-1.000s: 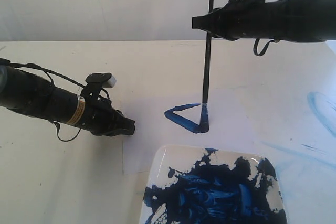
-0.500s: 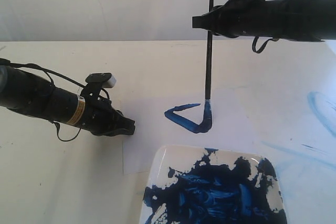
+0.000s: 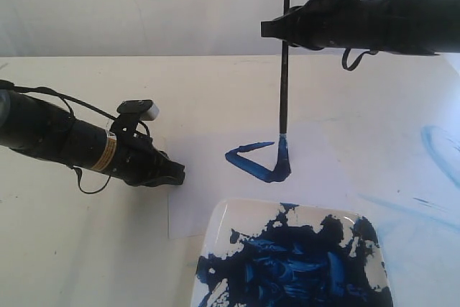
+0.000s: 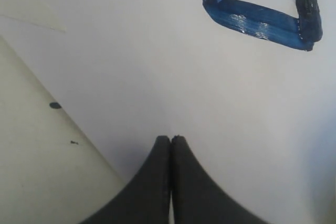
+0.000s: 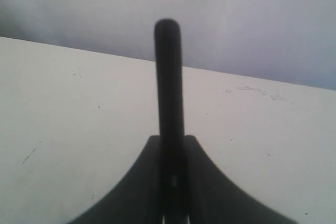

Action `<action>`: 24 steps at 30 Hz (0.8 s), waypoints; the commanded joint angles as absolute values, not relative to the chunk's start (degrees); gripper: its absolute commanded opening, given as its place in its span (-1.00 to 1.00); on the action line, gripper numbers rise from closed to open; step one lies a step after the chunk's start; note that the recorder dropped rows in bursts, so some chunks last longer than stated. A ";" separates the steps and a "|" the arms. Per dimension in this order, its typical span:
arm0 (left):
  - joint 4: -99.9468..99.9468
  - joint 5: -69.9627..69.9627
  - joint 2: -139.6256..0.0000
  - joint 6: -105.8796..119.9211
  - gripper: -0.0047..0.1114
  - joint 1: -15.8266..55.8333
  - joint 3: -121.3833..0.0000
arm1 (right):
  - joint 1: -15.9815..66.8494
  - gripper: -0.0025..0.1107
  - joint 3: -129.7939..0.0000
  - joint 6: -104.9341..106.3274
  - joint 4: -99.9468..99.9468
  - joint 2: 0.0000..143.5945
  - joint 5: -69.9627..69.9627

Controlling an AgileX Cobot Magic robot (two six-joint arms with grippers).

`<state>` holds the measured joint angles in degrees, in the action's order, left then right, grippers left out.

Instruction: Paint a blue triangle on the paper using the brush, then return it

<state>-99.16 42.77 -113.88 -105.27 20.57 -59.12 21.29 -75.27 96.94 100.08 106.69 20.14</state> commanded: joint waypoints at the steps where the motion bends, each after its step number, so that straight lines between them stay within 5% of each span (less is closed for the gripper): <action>1: -99.95 40.97 -113.61 -104.95 -0.92 20.72 -58.76 | 20.94 -0.96 -76.97 97.71 99.95 107.08 20.29; 24: -99.95 40.97 -113.61 -104.95 -0.92 20.72 -58.76 | 20.94 -0.96 -82.11 97.71 99.95 110.88 19.07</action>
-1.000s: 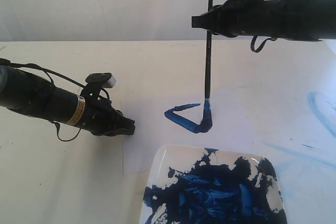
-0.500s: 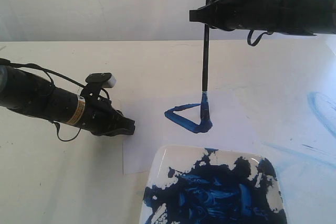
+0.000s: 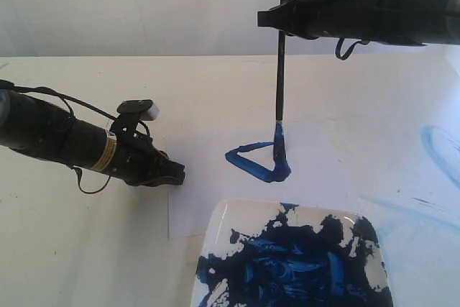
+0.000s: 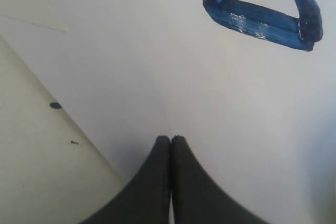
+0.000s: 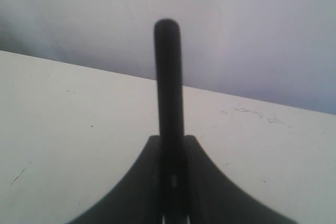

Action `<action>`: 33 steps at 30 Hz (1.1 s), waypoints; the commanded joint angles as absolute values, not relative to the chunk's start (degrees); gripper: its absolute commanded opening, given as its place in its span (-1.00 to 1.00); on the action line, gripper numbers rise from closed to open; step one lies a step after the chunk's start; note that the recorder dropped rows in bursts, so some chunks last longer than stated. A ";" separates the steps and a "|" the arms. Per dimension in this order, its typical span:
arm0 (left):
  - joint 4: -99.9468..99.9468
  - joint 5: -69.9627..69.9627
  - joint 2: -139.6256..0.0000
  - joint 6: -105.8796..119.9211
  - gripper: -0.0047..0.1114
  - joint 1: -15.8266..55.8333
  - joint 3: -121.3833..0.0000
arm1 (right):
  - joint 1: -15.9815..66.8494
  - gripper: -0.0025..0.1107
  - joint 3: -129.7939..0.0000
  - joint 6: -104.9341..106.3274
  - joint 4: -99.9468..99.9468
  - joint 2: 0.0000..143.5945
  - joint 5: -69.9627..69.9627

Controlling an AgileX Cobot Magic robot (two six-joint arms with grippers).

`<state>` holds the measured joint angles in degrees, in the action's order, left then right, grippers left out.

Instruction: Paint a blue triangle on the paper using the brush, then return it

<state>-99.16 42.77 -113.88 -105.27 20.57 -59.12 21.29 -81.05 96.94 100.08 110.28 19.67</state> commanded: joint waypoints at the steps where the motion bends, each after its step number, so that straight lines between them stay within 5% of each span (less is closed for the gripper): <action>1: -99.95 40.97 -113.61 -104.95 -0.92 20.72 -58.76 | 20.94 -0.96 -82.49 97.71 99.95 111.26 19.08; 33: -99.95 40.86 -113.61 -104.95 -0.92 20.72 -58.76 | 20.94 -0.96 -86.51 98.74 99.95 113.81 20.74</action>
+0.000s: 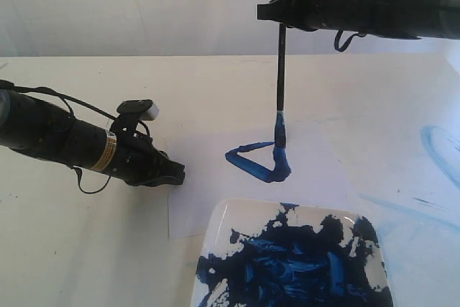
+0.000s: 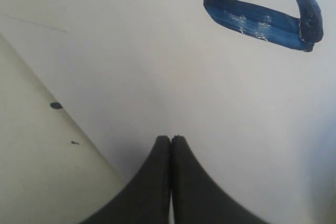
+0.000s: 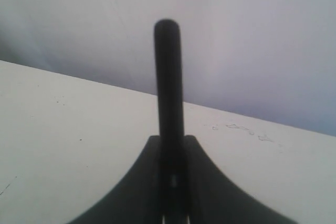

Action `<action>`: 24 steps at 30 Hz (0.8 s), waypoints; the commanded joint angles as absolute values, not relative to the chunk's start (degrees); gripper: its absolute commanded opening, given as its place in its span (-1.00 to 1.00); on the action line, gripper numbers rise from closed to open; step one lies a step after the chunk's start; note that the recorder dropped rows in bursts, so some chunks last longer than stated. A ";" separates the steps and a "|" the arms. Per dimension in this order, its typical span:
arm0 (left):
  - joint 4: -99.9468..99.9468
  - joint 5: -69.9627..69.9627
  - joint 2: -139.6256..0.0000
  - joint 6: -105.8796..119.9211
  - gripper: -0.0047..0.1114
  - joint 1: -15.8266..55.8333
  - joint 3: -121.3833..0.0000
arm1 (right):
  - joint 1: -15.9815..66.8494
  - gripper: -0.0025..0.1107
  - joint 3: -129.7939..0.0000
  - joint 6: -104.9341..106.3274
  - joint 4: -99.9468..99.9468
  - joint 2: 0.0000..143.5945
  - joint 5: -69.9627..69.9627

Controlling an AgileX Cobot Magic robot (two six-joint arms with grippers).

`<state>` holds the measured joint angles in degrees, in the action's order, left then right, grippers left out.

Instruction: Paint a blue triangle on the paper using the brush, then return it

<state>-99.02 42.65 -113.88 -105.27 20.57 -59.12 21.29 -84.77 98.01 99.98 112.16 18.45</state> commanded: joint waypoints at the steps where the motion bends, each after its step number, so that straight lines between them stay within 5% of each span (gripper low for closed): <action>1: -99.95 40.97 -113.61 -104.95 -0.92 20.72 -58.76 | 20.94 -0.96 -86.92 98.60 99.95 114.31 21.30; 24: -99.95 40.64 -113.61 -104.95 -0.92 20.72 -58.76 | 21.04 -0.96 -89.40 94.59 99.95 112.50 21.83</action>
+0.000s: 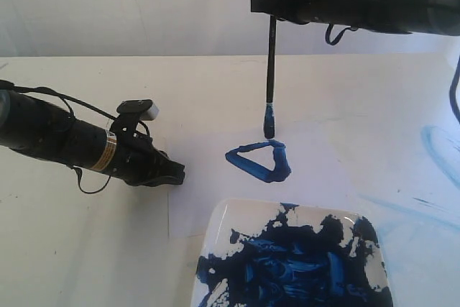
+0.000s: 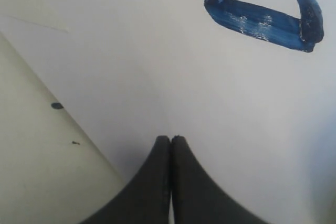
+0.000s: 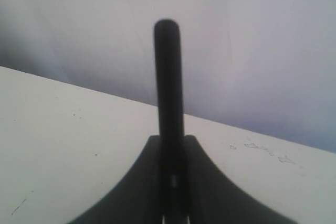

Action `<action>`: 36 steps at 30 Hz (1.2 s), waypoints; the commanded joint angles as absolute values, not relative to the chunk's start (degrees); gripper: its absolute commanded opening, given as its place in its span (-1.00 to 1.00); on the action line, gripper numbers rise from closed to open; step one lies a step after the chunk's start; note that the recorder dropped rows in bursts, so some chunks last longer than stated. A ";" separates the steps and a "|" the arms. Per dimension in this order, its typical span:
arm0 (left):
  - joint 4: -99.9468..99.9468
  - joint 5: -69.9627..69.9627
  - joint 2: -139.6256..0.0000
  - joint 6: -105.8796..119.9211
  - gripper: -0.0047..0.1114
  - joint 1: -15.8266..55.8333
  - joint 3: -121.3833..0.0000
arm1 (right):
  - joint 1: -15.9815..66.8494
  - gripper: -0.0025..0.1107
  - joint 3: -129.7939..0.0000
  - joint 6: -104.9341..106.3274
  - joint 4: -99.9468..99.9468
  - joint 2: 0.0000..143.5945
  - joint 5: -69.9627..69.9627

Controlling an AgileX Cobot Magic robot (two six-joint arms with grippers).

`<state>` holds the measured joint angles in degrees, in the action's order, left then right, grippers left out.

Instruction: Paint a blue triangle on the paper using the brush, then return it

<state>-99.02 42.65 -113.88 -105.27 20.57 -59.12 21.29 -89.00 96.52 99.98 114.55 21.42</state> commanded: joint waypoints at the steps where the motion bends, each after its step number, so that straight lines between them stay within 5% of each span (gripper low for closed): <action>1: -99.95 40.64 -113.61 -104.95 -0.92 20.72 -58.76 | 21.04 -0.96 -89.40 94.01 99.95 111.80 21.83; 19: -99.95 40.49 -113.61 -104.95 -0.92 20.72 -58.76 | 21.14 -0.96 -84.39 78.61 88.57 104.15 22.97; 36: -99.95 40.49 -113.61 -104.62 -0.92 20.72 -58.76 | 25.25 -0.96 -84.44 94.87 99.95 110.85 24.49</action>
